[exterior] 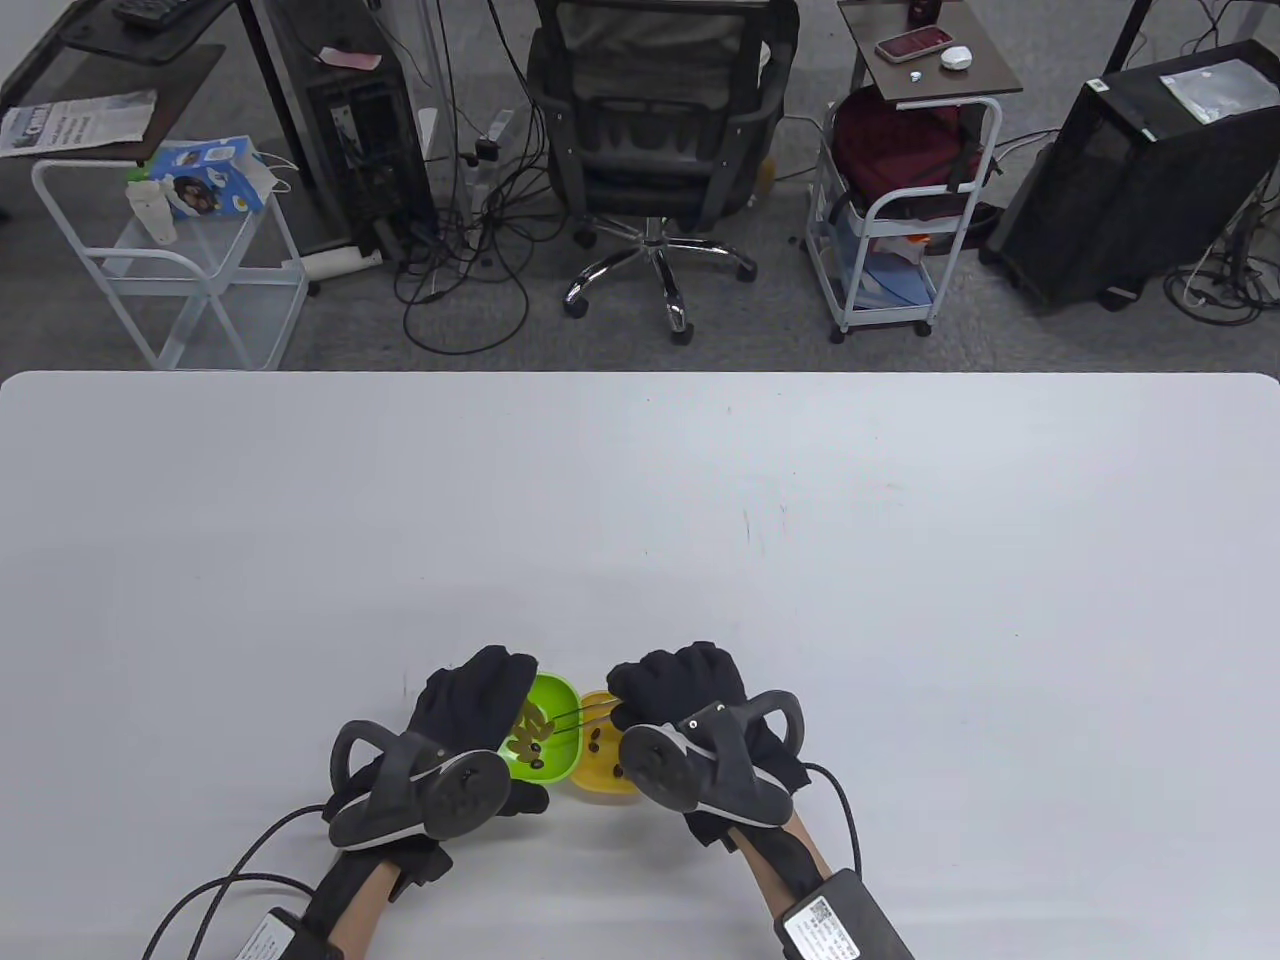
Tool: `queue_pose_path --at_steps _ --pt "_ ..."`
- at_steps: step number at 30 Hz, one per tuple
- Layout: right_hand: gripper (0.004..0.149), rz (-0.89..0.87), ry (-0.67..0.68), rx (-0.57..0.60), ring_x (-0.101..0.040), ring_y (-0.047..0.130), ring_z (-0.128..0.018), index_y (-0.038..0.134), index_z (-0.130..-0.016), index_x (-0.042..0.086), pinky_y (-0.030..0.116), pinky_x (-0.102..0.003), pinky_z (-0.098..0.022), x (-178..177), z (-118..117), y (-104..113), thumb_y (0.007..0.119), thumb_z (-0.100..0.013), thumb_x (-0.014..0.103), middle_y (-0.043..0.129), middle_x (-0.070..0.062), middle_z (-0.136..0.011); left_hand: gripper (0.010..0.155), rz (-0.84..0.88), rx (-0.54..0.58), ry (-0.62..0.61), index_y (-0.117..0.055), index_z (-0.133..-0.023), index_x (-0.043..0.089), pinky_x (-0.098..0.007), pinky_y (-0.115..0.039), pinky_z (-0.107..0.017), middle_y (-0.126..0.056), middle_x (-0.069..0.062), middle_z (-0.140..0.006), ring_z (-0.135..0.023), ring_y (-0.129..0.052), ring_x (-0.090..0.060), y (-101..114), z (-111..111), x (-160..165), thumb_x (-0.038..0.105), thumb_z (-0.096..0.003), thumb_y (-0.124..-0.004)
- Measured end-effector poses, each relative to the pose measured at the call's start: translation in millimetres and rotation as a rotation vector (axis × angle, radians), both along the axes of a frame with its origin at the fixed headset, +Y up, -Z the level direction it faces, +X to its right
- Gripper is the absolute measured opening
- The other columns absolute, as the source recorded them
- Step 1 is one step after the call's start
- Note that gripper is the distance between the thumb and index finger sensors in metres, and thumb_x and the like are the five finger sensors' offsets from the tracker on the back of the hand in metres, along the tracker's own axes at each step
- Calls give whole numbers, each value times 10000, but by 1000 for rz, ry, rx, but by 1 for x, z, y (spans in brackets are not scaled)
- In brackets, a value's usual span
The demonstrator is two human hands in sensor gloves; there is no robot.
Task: Pick coffee beans with tweezers into small dish
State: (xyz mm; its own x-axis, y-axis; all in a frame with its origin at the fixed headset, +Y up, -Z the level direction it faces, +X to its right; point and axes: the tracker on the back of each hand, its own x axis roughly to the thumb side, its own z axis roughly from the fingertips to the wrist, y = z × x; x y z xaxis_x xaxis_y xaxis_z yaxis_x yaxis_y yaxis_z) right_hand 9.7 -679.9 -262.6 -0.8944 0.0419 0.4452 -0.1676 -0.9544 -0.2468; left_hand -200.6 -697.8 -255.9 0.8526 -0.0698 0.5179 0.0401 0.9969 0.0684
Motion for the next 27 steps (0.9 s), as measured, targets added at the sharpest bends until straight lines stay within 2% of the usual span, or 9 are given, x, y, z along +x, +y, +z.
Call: queue_pose_path --at_steps 27 --pt "430 121 61 63 -171 928 -515 761 -846 269 707 -551 -712 -27 7 -10 702 -439 396 880 71 -668 1132 0 2 1 -513 -1173 17 -633 -701 -748 -598 -293 -1195 -1005 -854 -427 1 0 -1 673 -299 -808"
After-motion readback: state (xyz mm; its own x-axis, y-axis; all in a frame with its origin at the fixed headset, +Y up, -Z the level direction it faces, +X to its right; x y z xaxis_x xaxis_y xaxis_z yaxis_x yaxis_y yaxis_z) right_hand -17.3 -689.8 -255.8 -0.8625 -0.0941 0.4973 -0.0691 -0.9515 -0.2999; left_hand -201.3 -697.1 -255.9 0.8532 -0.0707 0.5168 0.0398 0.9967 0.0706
